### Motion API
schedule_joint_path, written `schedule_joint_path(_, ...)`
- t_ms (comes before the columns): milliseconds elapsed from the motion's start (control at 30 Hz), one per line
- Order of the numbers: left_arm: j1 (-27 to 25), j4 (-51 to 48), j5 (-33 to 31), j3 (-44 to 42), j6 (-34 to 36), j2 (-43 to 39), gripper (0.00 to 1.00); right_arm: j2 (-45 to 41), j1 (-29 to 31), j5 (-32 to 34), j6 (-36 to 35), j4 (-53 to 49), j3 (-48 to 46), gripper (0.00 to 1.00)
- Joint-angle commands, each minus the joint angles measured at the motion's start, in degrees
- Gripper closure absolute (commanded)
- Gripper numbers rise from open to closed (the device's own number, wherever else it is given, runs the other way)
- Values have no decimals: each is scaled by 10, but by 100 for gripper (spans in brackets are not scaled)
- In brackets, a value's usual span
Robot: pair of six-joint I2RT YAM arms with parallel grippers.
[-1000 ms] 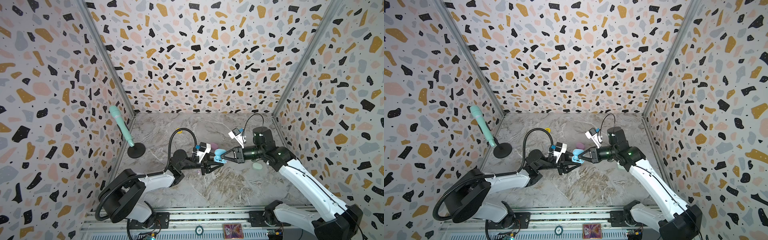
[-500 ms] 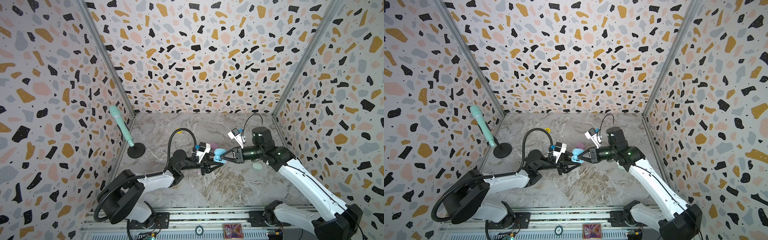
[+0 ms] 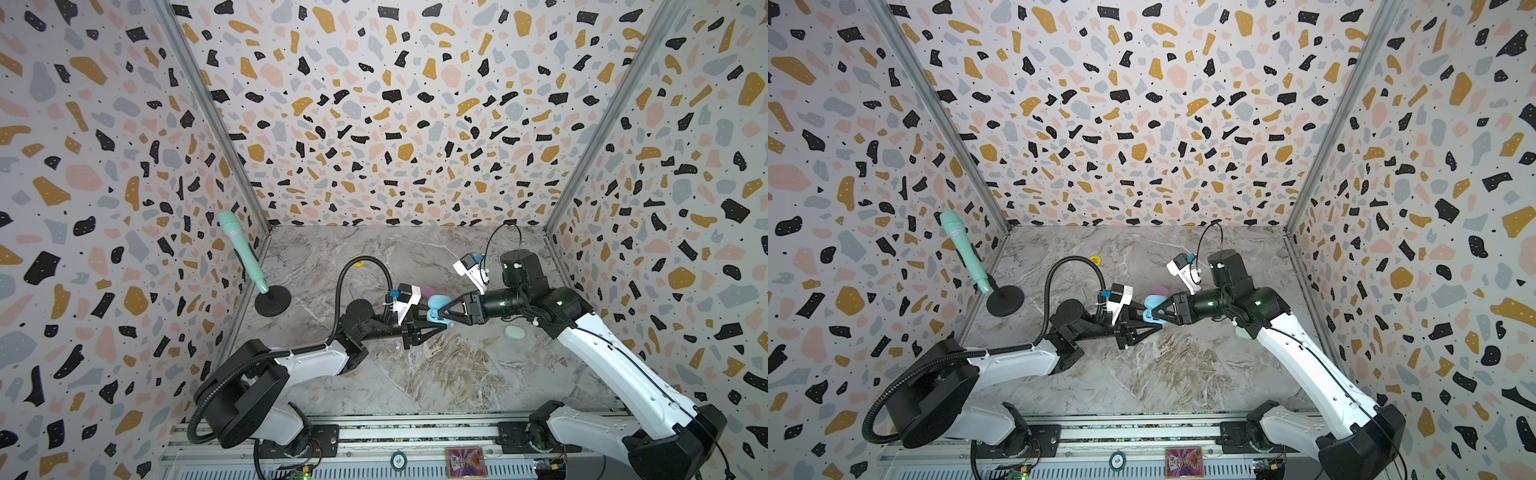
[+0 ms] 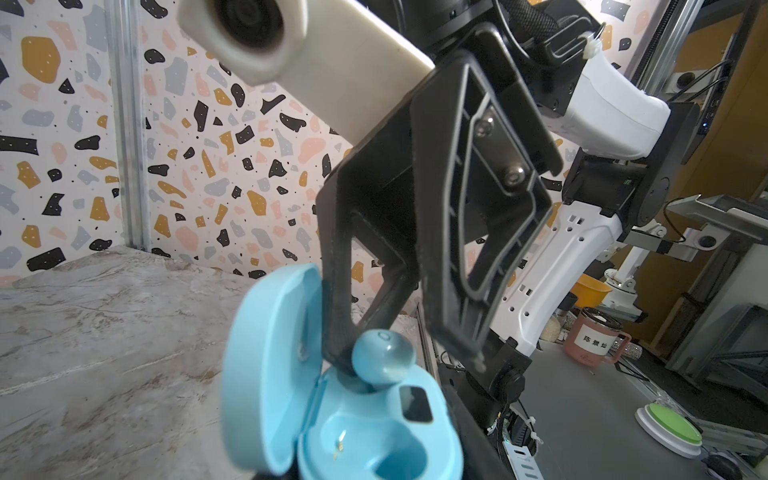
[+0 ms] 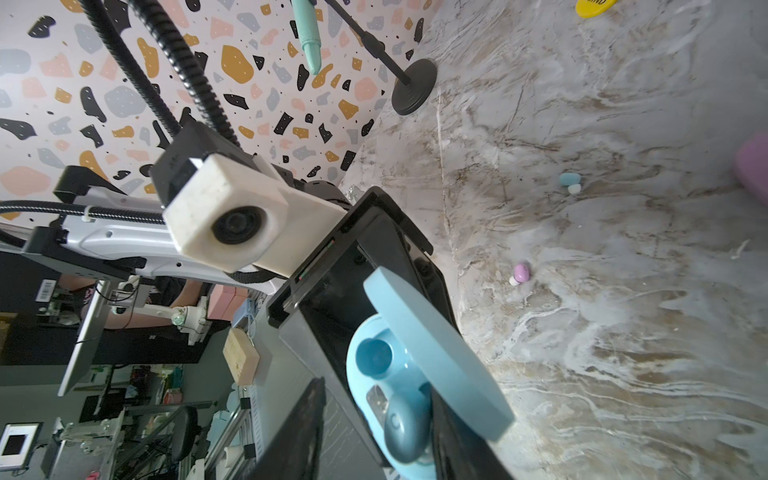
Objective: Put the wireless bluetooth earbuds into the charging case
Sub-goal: 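Press the light-blue earbud into the case slot with the right gripper, then open the right gripper and move it toward the other earbud on the table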
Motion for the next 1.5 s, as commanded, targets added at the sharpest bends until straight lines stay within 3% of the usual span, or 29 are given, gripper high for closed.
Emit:
schedule_joint_path(0,-11,47,30,-1,16,-15,87,1,-1,56,-20,-29,26,51)
schedule_joint_path(367,-4,39,2,-14,26,-9,88,-14,6,54,-22,-49,47,39)
schedule_joint_path(633,31,95,-8,-41,-7,11,88,-42,37,62,-7,-50,34,32)
schedule_joint_path(1000,103,33,-44,-55,22,-44,88,-84,126,125,41,48,-129,27)
schedule_joint_path(1200,150,0,-68,-77,27,-92,89,-29,132,199,12,79,-164,26)
schedule_joint_path(1467,189,-62,-109,-99,40,-158,89,122,130,286,28,134,-132,26)
